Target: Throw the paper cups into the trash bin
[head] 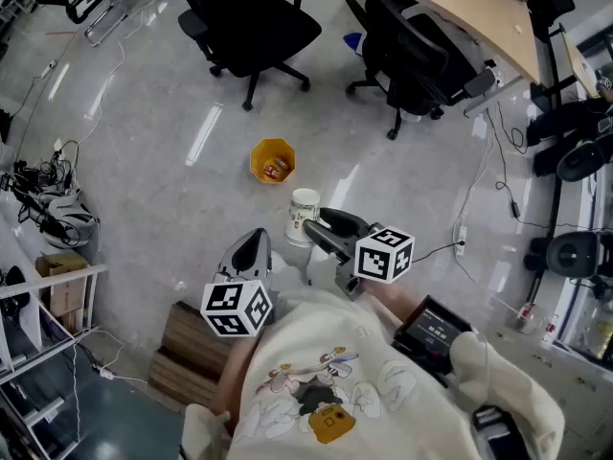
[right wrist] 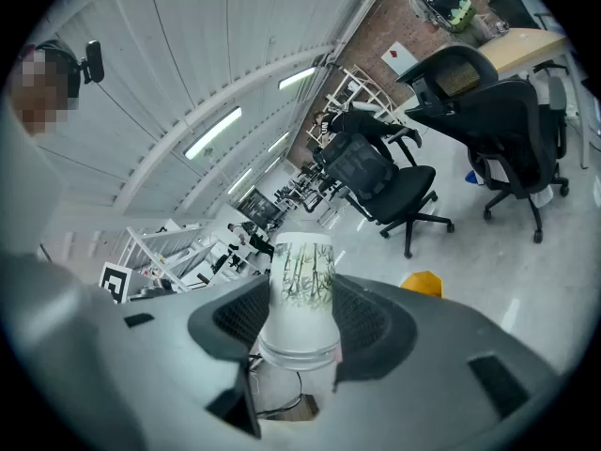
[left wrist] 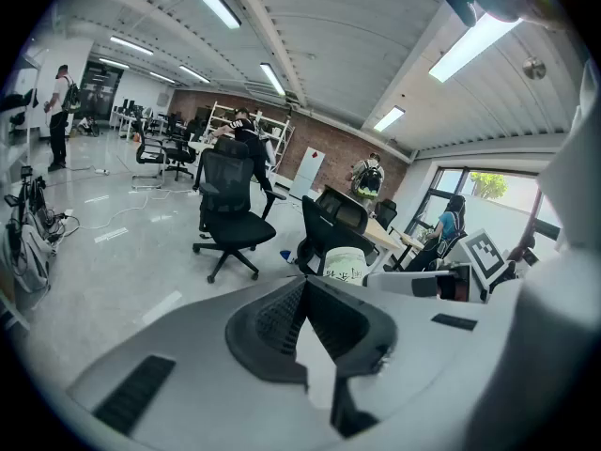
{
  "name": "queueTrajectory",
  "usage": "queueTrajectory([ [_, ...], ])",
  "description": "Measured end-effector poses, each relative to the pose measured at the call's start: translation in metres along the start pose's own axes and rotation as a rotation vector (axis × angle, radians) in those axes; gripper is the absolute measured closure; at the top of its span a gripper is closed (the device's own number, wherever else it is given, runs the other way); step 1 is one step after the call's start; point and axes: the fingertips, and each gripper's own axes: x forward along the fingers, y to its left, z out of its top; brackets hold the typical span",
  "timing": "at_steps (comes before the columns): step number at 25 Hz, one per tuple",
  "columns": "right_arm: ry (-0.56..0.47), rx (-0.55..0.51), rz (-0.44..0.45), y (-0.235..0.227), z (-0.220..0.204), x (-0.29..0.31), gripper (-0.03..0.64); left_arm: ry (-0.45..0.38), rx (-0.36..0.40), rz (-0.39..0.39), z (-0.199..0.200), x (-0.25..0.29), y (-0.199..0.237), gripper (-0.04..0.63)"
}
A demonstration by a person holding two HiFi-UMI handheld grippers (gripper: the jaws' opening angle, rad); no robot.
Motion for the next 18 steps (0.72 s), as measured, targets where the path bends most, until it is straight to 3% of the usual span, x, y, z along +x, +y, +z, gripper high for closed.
queueTrajectory([
  [11, -0.007, 0.001, 0.042, -0.014, 0.001, -0.023, 0.4, -0.009, -0.019, 0.022, -0.016, 0.005, -0.024, 0.589],
  [18, 0.007, 0.008, 0.077, -0.021, 0.007, -0.019, 0.402, -0.014, -0.08, 0.052, -0.026, 0.008, -0.02, 0.589],
])
